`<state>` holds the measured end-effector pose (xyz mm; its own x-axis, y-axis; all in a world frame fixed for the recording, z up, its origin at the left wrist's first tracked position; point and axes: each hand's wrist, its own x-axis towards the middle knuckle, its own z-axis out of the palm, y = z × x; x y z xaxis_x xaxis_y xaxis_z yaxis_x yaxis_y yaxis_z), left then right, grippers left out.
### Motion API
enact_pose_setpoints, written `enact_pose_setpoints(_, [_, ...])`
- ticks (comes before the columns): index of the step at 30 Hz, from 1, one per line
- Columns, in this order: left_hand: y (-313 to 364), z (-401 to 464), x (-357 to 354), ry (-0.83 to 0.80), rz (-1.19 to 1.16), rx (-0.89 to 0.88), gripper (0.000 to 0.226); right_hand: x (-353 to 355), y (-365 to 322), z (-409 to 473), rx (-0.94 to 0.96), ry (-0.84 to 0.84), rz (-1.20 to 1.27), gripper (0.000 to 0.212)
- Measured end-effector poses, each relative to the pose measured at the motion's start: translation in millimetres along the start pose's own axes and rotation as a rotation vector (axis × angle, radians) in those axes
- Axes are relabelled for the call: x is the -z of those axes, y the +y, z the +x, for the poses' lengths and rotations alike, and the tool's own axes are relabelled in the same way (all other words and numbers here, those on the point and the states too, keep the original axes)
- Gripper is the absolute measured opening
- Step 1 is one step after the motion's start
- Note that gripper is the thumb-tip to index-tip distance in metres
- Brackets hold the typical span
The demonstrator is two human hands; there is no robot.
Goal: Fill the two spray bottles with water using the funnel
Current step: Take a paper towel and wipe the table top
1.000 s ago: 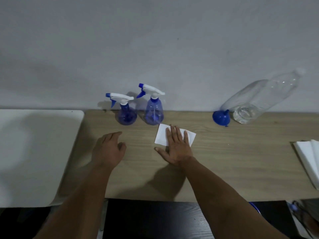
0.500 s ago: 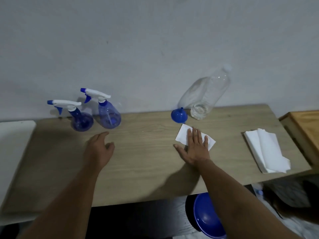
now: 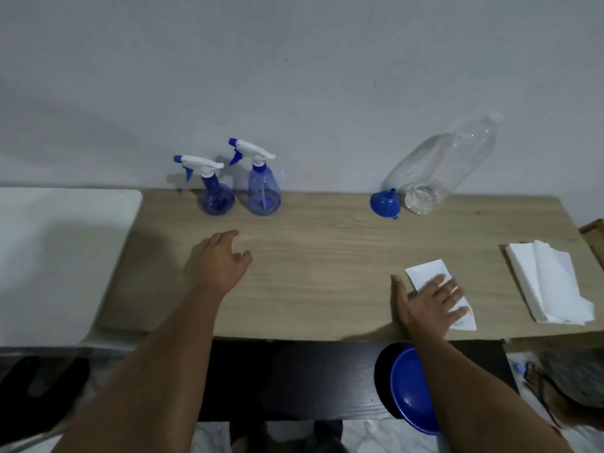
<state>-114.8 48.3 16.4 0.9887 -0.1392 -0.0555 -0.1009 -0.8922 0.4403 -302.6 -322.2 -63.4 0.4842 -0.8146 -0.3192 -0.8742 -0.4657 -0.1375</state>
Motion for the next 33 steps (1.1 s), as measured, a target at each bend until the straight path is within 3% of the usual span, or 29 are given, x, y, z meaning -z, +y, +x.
enact_pose_setpoints(7, [-73, -33, 32, 0.035, -0.018, 0.039, 0.056, -51, -99, -100, 0.091, -0.035, -0.040, 0.124])
enact_pose_setpoints(20, [-224, -49, 89, 0.119, -0.217, 0.116, 0.059, -145, -321, -275, 0.517, -0.065, -0.083, 0.122])
enact_pose_setpoints(23, [-255, -56, 106, 0.163, -0.215, 0.144, 0.059, -161, -356, -306, 0.632, -0.057, -0.042, 0.111])
enact_pose_setpoints(28, [-286, -68, 124, 0.229, -0.179, 0.200, 0.054, -183, -390, -361, 0.977, -0.182, -0.078, 0.079])
enact_pose_setpoints(33, [-292, -73, 128, 0.236, -0.176, 0.201, 0.055, -192, -359, -369, 1.239, -0.167, -0.275, 0.086])
